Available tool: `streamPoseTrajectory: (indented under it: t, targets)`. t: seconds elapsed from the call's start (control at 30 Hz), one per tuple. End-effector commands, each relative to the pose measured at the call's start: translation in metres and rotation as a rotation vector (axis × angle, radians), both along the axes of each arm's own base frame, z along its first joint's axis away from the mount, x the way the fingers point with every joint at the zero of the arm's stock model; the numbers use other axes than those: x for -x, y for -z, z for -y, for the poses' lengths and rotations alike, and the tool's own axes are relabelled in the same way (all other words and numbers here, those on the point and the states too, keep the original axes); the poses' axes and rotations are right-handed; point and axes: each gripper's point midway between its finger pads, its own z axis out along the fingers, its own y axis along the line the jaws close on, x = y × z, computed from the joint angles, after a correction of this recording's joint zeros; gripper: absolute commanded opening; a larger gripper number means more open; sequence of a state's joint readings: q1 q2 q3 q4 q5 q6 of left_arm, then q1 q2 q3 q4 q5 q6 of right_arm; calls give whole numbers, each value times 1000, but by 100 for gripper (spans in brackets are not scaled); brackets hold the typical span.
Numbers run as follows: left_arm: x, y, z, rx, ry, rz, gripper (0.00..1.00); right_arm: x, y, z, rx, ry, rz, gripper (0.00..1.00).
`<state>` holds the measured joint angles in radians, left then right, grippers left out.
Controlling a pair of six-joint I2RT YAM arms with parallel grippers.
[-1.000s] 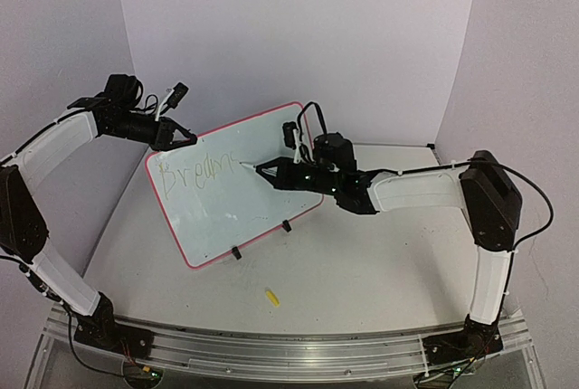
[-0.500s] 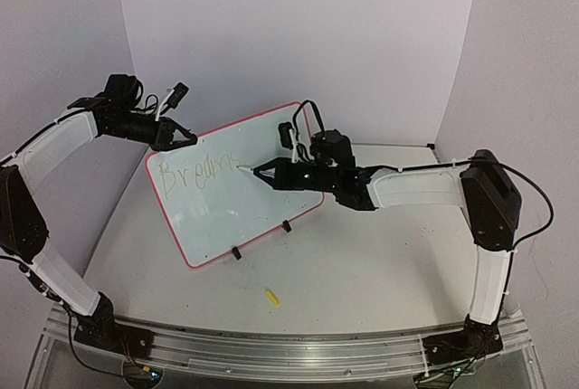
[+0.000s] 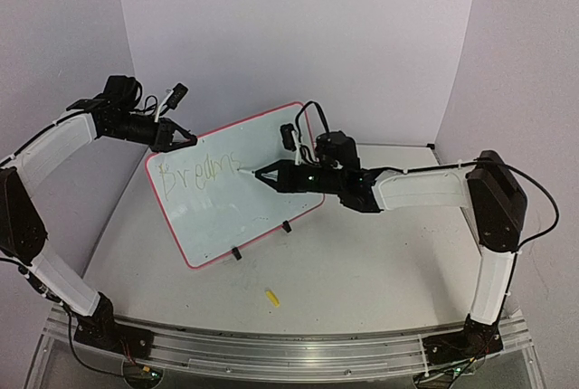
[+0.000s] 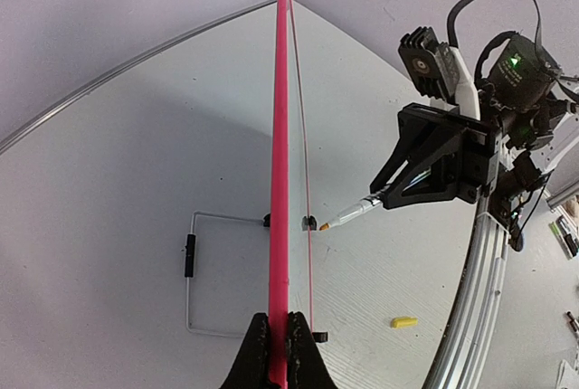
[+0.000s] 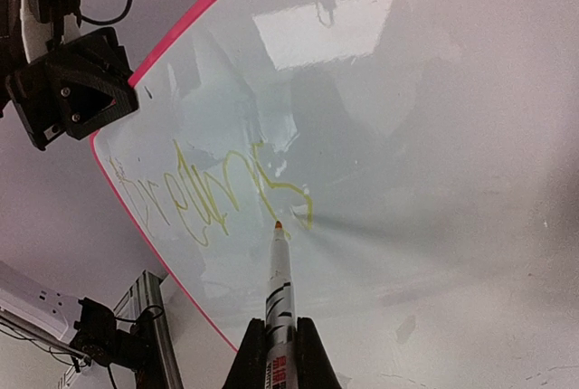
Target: Write a sentence on the whiteboard
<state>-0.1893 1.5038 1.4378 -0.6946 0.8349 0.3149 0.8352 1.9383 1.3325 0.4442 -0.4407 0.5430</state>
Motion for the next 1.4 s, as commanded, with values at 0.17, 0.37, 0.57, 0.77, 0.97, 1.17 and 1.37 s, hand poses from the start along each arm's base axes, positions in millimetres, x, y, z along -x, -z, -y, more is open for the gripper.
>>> streamPoseTrajectory:
  t: [0.17, 0.37, 0.57, 0.77, 0.97, 1.17, 1.37]
  targets:
    - [13, 16, 3, -14, 33, -30, 0, 22, -59, 29, -46, -28, 107, 0]
    - [13, 18, 3, -13, 35, -35, 0, 11, -57, 54, -21, -29, 103, 0]
    - [13, 20, 3, -15, 33, -39, 0, -10, -55, 59, -24, -35, 106, 0]
    - [12, 23, 3, -16, 33, -50, 0, -29, -58, 49, -30, -37, 125, 0]
    - [12, 24, 3, -16, 33, -54, 0, -44, -47, 40, -19, -23, 114, 0]
    - [11, 25, 3, -17, 34, -57, 0, -53, -36, 37, -7, -3, 96, 0]
    - [10, 27, 4, -17, 35, -63, 0, -61, -29, 35, -2, 26, 81, 0]
